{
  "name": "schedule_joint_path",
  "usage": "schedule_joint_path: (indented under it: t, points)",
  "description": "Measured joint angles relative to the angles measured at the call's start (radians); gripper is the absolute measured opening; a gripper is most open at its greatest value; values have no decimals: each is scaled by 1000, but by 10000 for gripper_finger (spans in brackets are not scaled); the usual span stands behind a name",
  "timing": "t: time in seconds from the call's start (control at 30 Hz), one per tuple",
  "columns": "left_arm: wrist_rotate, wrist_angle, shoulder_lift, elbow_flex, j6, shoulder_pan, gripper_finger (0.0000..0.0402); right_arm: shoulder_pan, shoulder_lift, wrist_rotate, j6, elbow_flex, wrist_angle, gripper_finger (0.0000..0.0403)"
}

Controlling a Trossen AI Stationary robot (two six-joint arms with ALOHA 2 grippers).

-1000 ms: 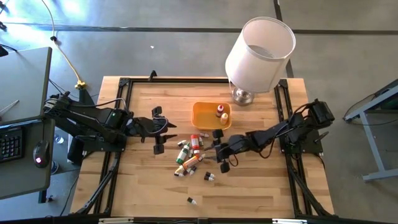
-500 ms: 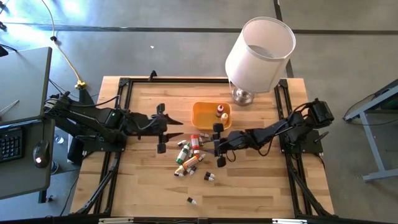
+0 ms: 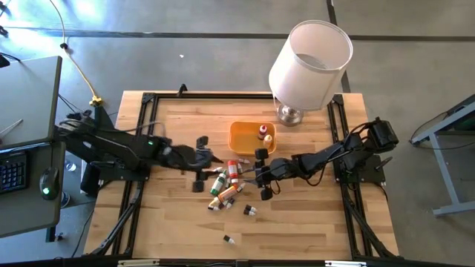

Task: Pick & Place food coloring
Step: Put the large green food coloring bottle into the yellow container

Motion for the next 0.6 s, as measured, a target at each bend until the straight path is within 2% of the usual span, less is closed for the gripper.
schedule_joint_path:
  t: [0.1,0.2,0.27,0.47,0.6]
  points:
    - [-64,-4,86,-1,-22,0,163,0,0,0,0,0,-2,133]
    - [-134,-16,171,0,-149,1,163,0,0,0,0,0,-7,133]
    - [-144,-16,215,0,-265,18,163,0,0,0,0,0,-8,133]
    - [69,-84,290,-1,-646,111,163,0,0,0,-1,0,-13,133]
    - [176,-112,321,1,-756,179,163,0,0,0,-2,0,-12,133]
